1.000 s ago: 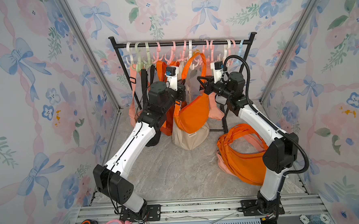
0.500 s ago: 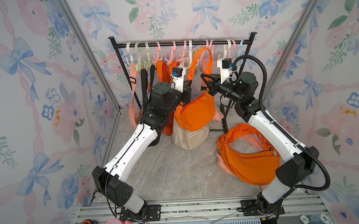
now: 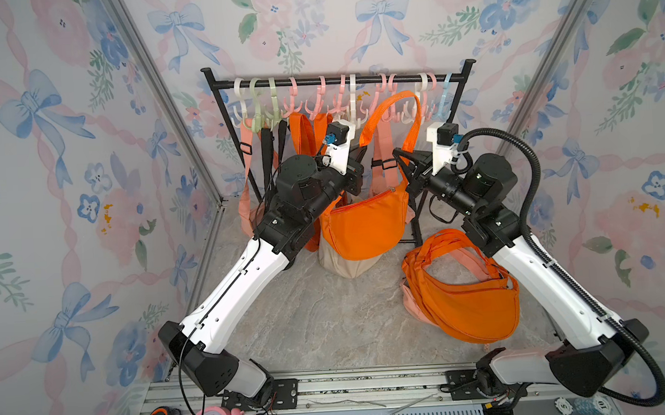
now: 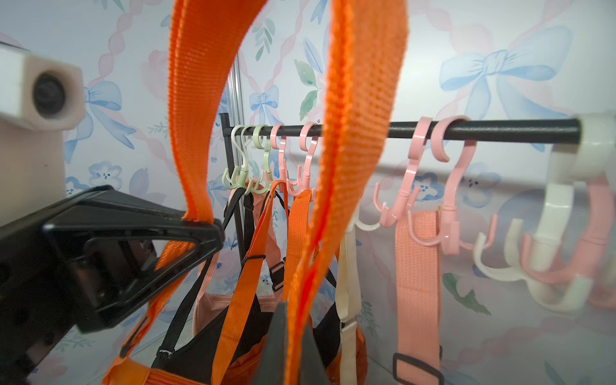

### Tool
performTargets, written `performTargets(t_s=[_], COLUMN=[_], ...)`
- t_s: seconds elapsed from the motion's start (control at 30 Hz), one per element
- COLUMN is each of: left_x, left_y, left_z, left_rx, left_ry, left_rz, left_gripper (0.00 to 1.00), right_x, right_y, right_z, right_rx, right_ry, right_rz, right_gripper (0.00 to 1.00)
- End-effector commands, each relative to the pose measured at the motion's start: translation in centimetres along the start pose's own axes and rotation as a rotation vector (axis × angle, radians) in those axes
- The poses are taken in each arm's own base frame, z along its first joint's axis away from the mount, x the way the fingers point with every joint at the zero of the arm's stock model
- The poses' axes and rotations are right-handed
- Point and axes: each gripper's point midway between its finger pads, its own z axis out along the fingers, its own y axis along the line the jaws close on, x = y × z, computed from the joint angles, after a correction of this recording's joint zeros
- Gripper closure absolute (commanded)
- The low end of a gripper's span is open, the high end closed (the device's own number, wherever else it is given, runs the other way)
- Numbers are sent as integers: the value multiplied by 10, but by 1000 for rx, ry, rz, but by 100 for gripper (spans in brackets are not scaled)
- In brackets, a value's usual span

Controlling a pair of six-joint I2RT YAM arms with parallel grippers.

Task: Take the bag off the hook
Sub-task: Pick up the bag from the hook, then place the bag inside the bag.

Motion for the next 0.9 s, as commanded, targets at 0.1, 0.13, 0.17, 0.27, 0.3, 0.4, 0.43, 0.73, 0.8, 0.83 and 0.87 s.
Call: performTargets(t_s=[0.1, 0.13, 0.17, 0.27, 0.3, 0.4, 0.43, 0.73, 0.8, 0.83, 0.87], left_x=[-37, -39, -40, -42, -42, -43, -42, -28, -25, -23, -22], left_y=[-27, -33, -38, -57, -64, -85, -92, -138, -149, -156, -162], left_z=[-9, -8, -8, -7, -7, -5, -4, 5, 7, 7, 8], left_rx=[62, 76, 89, 132, 147, 187, 200, 317, 345, 360, 375], left_ry=[-89, -94, -99, -115, -118, -130, -131, -137, -135, -135, -135], left_rz=[65, 70, 76, 91, 100, 124, 130, 96, 86, 83, 78], left_gripper=[100, 100, 100, 100, 100, 100, 100, 100, 100, 100, 100], right_x=[-10, -11, -11, -15, -15, -21, -23, -30, -30, -29, -28], right_y=[8, 7, 5, 1, 1, -6, -9, -23, -24, -26, -28], right_z=[-44, -51, -58, -80, -86, -109, -117, -188, -203, -210, -217], right_rx=[84, 102, 122, 170, 182, 258, 281, 455, 485, 503, 525], right_ry=[5, 7, 11, 13, 18, 12, 9, 11, 11, 15, 21], right_rz=[-96, -101, -104, -124, -132, -141, -136, -126, -124, -124, -131], right_gripper=[100, 100, 100, 100, 100, 100, 100, 100, 100, 100, 100])
